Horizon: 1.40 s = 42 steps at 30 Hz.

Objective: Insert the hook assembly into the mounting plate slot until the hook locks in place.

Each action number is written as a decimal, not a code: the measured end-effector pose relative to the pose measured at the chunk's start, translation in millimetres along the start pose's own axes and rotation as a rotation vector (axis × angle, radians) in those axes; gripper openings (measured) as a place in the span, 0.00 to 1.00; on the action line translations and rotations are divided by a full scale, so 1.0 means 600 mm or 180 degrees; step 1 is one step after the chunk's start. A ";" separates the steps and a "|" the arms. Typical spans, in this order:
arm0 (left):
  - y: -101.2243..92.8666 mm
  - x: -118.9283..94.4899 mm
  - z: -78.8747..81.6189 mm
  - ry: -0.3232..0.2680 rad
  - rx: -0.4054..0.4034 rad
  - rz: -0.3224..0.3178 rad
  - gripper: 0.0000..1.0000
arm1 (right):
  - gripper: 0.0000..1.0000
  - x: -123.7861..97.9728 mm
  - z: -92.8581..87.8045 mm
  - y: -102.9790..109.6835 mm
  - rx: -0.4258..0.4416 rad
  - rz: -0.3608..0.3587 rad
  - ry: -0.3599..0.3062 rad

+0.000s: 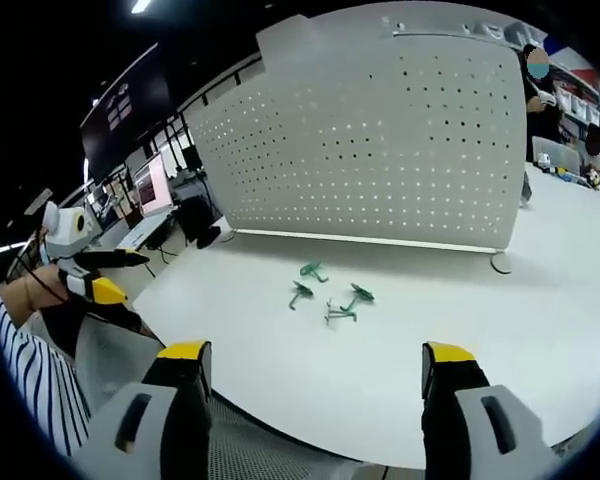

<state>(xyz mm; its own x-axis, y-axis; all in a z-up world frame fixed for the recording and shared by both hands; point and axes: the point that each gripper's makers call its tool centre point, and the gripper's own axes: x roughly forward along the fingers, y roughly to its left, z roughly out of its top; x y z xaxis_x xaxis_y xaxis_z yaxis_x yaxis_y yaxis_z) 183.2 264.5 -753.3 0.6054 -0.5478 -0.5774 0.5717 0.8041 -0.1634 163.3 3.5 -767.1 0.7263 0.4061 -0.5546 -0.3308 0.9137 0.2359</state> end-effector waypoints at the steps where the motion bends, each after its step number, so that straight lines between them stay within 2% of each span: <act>1: -0.001 0.001 0.000 0.0001 0.0014 -0.0012 0.96 | 0.84 0.001 -0.001 0.000 -0.0001 0.0004 0.0010; 10: -0.012 0.040 0.006 0.0049 0.0163 -0.0215 0.94 | 0.83 0.006 -0.014 0.001 0.0026 0.0038 0.0105; 24: -0.025 0.118 0.007 0.0215 0.0432 -0.0538 0.87 | 0.81 0.018 -0.030 0.005 0.0037 0.0107 0.0269; 33: -0.033 0.166 0.004 0.0291 0.0499 -0.0692 0.82 | 0.77 0.028 -0.043 0.009 0.0079 0.0150 0.0357; 42: -0.027 0.209 -0.002 0.0410 0.0522 -0.0760 0.78 | 0.76 0.036 -0.054 0.013 0.0102 0.0184 0.0425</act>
<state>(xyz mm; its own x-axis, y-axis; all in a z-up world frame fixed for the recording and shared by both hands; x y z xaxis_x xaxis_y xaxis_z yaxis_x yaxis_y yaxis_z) 249.0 183.3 -824.1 0.3743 -0.6743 -0.6366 0.7772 0.6026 -0.1813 156.8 18.8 -803.1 0.6193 0.4548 -0.6401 -0.3489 0.8897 0.2946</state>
